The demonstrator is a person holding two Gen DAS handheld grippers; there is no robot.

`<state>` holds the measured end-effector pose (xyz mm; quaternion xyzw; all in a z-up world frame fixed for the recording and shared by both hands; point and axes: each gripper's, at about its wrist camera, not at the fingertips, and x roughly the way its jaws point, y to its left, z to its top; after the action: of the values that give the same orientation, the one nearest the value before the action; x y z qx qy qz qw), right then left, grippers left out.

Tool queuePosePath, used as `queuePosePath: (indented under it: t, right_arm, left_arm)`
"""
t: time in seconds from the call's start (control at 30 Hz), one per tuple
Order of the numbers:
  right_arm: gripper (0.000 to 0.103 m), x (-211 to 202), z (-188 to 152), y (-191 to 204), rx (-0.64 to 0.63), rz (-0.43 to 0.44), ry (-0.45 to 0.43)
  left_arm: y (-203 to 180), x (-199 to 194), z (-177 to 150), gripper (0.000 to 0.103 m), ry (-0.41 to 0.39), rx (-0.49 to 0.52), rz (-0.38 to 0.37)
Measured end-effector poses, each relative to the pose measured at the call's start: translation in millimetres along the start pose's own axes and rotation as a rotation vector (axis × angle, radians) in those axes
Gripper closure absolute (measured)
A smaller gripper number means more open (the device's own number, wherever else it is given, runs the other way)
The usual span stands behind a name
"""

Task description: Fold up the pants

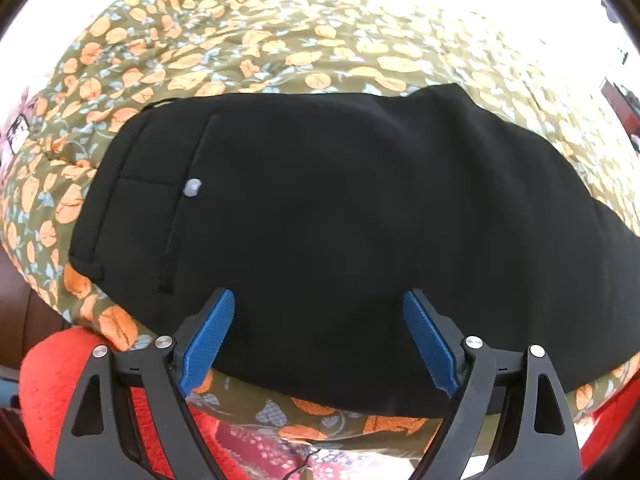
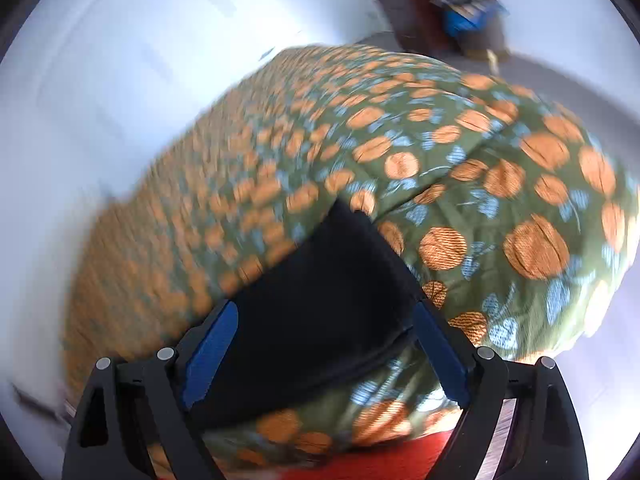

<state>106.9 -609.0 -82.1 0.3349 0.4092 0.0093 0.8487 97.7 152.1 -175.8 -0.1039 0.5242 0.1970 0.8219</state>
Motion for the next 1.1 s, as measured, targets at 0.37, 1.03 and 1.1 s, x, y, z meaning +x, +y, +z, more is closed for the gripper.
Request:
queuePosePath:
  t: [0.37, 1.03, 1.1]
  right_arm:
    - [0.028, 26.0, -5.5, -18.4, 0.241, 0.014, 0.177]
    - [0.091, 26.5, -2.2, -47.0, 0.211, -0.2, 0.176]
    - [0.091, 26.7, -1.6, -42.4, 0.194, -0.211, 0.173]
  left_arm:
    - [0.1, 5.0, 1.8, 0.015, -0.005, -0.004, 0.019]
    - [-1.4, 7.1, -0.5, 0.015, 0.012, 0.012, 0.025]
    - [-1.4, 7.4, -0.5, 0.015, 0.013, 0.011, 0.025]
